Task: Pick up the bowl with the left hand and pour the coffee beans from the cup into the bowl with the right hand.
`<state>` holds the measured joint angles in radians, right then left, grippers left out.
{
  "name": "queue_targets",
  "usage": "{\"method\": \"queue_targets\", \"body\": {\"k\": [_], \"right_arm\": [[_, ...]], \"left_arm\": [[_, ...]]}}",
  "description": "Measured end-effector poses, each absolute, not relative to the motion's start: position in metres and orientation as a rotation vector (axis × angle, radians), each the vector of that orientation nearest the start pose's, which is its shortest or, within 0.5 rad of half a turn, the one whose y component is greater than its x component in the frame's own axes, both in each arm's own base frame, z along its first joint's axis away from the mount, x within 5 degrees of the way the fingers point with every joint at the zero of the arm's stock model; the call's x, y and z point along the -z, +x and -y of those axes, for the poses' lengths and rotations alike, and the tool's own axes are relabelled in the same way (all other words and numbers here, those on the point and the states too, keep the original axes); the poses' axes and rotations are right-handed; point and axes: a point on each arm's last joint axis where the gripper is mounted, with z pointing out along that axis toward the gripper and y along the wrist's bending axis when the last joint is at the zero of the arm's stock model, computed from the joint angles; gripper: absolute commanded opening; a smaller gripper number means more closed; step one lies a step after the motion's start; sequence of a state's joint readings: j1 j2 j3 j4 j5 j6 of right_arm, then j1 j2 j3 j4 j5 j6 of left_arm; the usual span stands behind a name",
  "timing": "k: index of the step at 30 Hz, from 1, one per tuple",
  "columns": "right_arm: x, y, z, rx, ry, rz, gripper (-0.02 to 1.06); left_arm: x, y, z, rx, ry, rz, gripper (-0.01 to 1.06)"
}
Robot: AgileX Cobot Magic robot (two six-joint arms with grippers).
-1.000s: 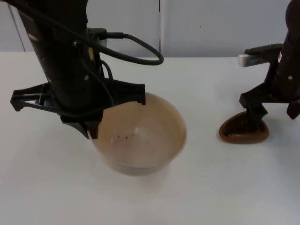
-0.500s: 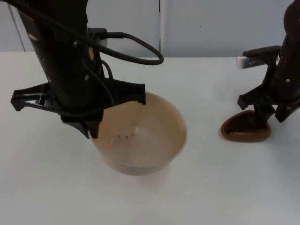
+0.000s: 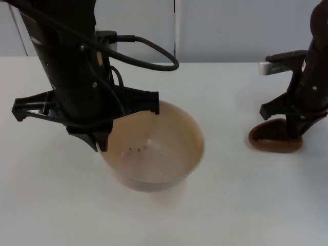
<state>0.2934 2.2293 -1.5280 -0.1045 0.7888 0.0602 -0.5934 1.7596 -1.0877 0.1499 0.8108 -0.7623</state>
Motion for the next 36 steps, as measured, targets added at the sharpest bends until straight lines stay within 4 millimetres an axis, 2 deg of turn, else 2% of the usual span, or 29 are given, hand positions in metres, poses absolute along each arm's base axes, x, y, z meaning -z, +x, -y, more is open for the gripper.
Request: {"method": "queue_targets", "body": {"k": [17,20,21,25,27,28,30,32,33,36], "right_arm": [[-0.111,0.417,-0.119,0.082,-0.444,-2.951,0.00],[-0.129,0.415,-0.118,0.081,-0.439,-2.936,0.00],[-0.129,0.415,-0.118,0.081,-0.439,-2.936,0.00],[-0.166,0.410,-0.116,0.073,-0.437,-2.884,0.00],[-0.174,0.408,-0.115,0.073,-0.434,-2.878,0.00],[-0.189,0.404,-0.114,0.072,-0.432,-2.866,0.00],[-0.206,0.398,-0.112,0.074,-0.435,-2.854,0.00],[-0.209,0.396,-0.112,0.075,-0.433,-2.857,0.00],[-0.223,0.391,-0.110,0.076,-0.435,-2.850,0.00],[-0.246,0.379,-0.106,0.083,-0.444,-2.852,0.00]], "left_arm": [[-0.184,0.278,0.175,0.027,-0.110,-2.929,0.00],[-0.184,0.278,0.176,0.031,-0.114,-2.931,0.00],[-0.184,0.278,0.176,0.031,-0.114,-2.931,0.00],[-0.184,0.278,0.176,0.031,-0.114,-2.931,0.00],[-0.184,0.278,0.176,0.031,-0.114,-2.931,0.00],[-0.184,0.278,0.176,0.031,-0.114,-2.931,0.00],[-0.184,0.278,0.176,0.031,-0.114,-2.931,0.00],[-0.184,0.278,0.176,0.031,-0.114,-2.931,0.00],[-0.184,0.278,0.176,0.031,-0.114,-2.931,0.00],[-0.184,0.278,0.176,0.031,-0.114,-2.931,0.00]]}}
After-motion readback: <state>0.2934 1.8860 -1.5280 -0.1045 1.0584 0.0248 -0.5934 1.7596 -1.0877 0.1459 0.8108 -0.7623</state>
